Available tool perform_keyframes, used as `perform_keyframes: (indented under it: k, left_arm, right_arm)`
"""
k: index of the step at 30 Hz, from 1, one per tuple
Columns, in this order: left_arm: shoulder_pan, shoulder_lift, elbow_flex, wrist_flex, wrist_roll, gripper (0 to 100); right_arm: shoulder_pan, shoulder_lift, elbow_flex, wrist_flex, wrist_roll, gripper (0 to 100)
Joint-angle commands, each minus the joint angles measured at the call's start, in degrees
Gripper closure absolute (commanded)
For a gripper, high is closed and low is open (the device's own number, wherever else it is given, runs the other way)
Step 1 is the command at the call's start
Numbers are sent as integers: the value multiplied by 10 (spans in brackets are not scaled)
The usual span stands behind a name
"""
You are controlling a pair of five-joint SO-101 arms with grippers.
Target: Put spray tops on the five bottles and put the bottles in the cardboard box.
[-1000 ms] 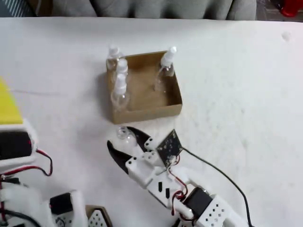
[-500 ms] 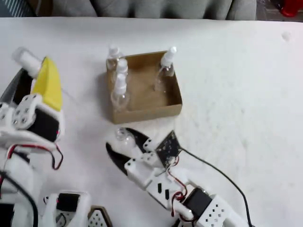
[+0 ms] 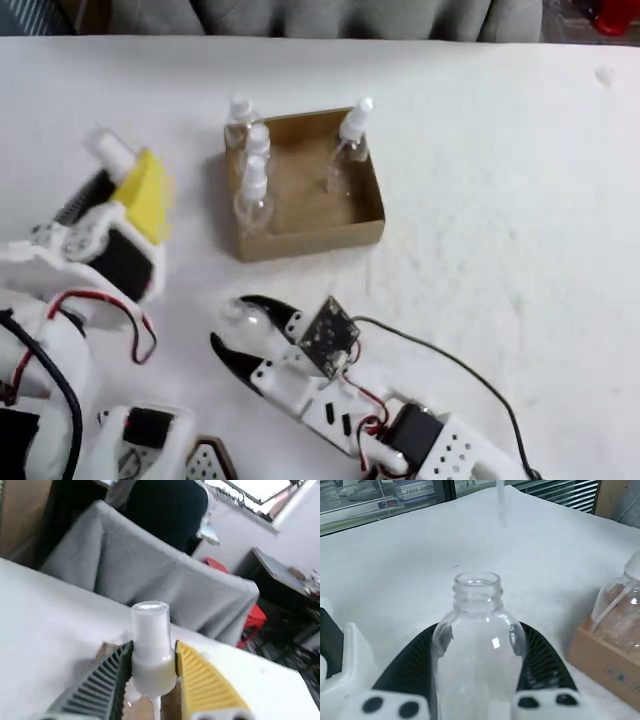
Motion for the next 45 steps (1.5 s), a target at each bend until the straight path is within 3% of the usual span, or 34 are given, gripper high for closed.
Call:
perform_keyframes:
  k: [1, 12, 30, 38, 45]
  left_arm:
    - [66, -34, -24, 11, 8, 977]
    - [73, -53, 66, -11, -33, 977]
    - [79, -53, 74, 31, -33, 977]
    - [187, -63, 108, 64, -38, 977]
    - [216, -148, 213, -13, -39, 977]
  right_arm:
    - [-6, -2, -4, -2, 7, 981]
    - [-6, -7, -4, -2, 7, 981]
    - [-3, -7, -7, -2, 7, 981]
    - [-2, -7, -8, -2, 7, 981]
    - [19, -7, -10, -2, 7, 981]
